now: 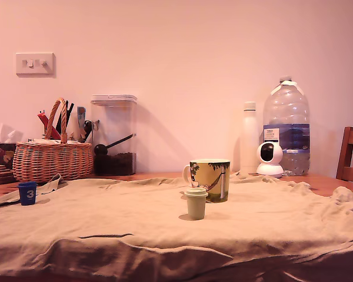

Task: Pick up the coffee capsules on the table and drop them inside the coffee cup

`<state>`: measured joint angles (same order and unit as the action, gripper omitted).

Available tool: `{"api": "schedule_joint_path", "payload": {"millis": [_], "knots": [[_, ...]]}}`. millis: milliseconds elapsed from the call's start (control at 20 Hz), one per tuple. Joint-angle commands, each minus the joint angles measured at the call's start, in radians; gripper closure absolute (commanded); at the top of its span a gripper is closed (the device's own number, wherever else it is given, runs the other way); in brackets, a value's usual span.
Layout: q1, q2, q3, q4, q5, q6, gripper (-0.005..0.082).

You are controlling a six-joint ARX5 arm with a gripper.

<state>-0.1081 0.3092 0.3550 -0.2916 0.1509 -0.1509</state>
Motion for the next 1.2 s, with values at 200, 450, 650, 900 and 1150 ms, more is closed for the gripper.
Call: {"api": "schedule_joint_path", "payload": {"millis": [200, 450, 650, 900, 1150], "knots": [[0.003, -0.021, -0.017, -0.108, 0.002, 0.095, 0.0788], [0.003, -0.021, -0.017, -0.096, 0.002, 0.089, 0.0788], [0.003, -0.011, -0.017, -0.048, -0.002, 0.034, 0.0788], [0.003, 0.092, -0.017, 0.039, -0.002, -0.040, 0.0707], [0.000, 0.274, -0.017, 0.184, 0.000, -0.048, 0.0177]]}}
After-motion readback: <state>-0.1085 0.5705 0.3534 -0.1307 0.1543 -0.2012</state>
